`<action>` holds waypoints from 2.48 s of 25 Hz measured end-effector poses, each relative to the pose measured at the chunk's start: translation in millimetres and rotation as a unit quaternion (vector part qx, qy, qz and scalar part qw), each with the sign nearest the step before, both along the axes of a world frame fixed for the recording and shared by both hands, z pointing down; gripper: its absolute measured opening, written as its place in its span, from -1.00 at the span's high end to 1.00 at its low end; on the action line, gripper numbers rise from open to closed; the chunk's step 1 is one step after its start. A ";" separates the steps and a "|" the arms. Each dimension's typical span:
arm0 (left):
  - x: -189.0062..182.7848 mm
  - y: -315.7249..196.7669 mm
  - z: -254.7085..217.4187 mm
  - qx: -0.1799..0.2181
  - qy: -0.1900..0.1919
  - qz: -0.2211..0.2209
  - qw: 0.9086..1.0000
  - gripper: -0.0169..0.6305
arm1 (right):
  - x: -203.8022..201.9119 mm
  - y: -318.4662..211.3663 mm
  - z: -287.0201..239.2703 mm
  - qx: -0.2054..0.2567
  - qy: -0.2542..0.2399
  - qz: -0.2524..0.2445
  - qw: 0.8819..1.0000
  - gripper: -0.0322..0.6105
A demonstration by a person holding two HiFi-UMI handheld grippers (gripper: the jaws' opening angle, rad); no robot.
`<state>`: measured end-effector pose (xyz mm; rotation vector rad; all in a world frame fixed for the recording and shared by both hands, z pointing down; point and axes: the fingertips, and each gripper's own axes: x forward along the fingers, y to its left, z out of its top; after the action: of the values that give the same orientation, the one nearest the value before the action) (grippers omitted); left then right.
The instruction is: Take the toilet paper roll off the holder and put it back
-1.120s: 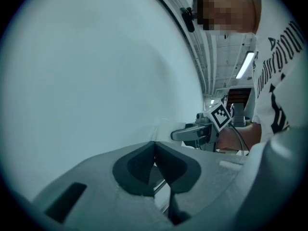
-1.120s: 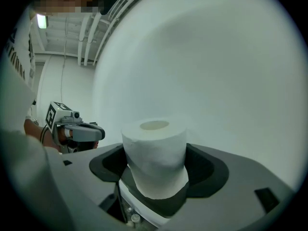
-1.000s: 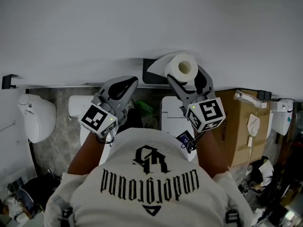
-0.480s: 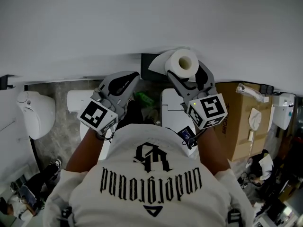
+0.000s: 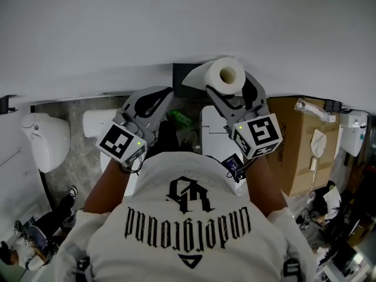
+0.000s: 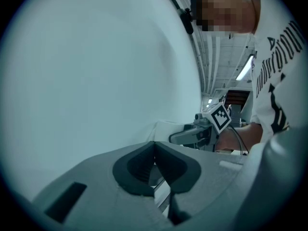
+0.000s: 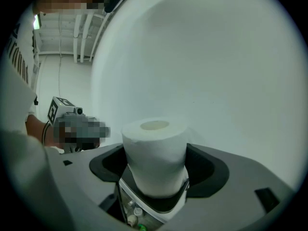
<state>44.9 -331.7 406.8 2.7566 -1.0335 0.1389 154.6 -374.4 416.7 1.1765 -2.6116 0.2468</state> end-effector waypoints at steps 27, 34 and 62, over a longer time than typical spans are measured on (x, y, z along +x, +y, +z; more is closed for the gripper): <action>0.4 27.0 -20.2 0.025 0.005 0.003 1.000 0.91 | 10.9 21.8 -30.2 0.033 -0.001 0.009 0.999 -0.14; 7.5 44.7 -45.9 0.063 0.003 -0.003 0.998 0.91 | 17.7 40.4 -56.0 0.061 -0.009 0.003 0.998 -0.14; -1.0 100.4 -73.0 0.091 -0.006 -0.042 0.995 0.91 | 6.1 111.2 -90.5 0.116 -0.040 -0.090 0.988 0.58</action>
<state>43.8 -231.3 333.8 2.8698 -1.2186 0.0514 160.7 -263.2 326.2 1.0066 -2.8568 -0.0493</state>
